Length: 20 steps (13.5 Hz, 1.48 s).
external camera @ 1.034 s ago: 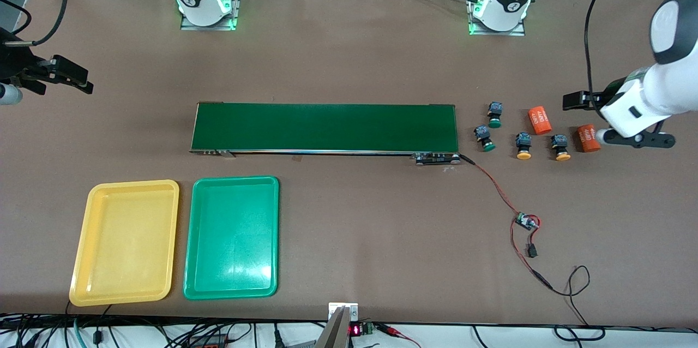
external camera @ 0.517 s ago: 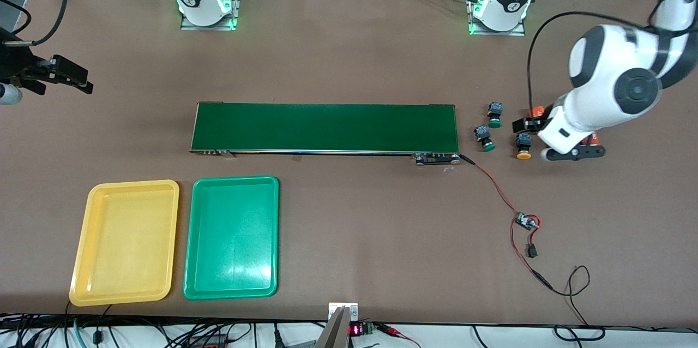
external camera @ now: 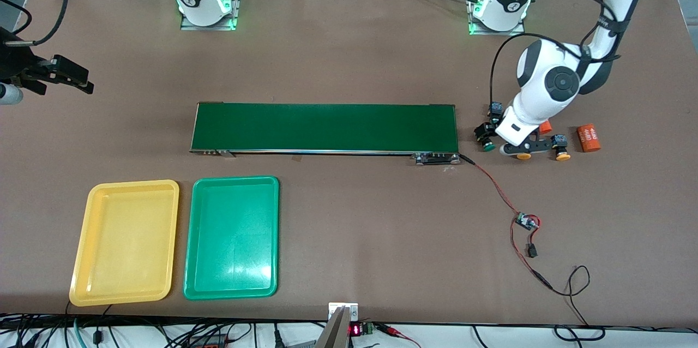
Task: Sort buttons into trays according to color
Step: 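Reach the left gripper down and grasp a green-capped button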
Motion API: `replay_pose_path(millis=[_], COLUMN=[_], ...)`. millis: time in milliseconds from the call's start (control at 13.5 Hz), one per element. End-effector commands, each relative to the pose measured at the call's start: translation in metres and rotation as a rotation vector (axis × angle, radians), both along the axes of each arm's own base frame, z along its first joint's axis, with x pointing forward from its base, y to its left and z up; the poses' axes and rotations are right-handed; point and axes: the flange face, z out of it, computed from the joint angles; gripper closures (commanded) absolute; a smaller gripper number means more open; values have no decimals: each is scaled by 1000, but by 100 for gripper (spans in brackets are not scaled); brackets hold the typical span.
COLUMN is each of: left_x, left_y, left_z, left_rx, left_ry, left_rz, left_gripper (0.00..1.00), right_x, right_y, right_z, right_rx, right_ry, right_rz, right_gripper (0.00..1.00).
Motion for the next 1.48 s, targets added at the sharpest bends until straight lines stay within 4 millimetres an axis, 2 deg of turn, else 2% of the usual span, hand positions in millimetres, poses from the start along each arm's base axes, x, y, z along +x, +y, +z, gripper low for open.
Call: replay_pose_path(millis=[0, 148, 222, 295, 443, 517, 591, 738, 886, 1034, 1181, 1403], left_x=[0, -6, -7, -10, -14, -15, -14, -7, 6, 20, 21, 10], left_y=[-2, -10, -16, -16, -12, -11, -10, -9, -9, -21, -66, -130], left_z=[-24, -39, -39, -42, -48, -48, -44, -27, 0, 32, 57, 64], left_rx=[-15, -26, -31, -30, -26, -21, -15, -10, 0, 17, 9, -31], left_ry=[-15, -9, -9, 0, 25, 50, 70, 54, 45, 89, 118, 77], left_rz=[11, -3, -14, -15, -8, -12, -16, -15, -17, -40, -107, -178], left_gripper=[4, 5, 5, 10, 43, 57, 67, 76, 77, 77, 77, 76], right_x=[-4, -4, -4, -4, -4, -4, -4, -4, -4, -4, -4, -4], right_y=[2, 1, 1, 1, 2, 1, 1, 1, 1, 1, 1, 1], right_z=[8, 8, 8, 8, 8, 8, 8, 8, 8, 8, 8, 8], right_rx=[-14, -14, -14, -14, -14, -14, -14, -14, -14, -14, -14, -14], right_ry=[-10, -10, -10, -10, -10, -10, -10, -10, -10, -10, -10, -11], right_rz=[11, 10, 10, 10, 11, 10, 10, 10, 10, 10, 10, 10], right_gripper=[0, 0, 0, 0, 0, 0, 0, 0, 0, 0, 0, 0])
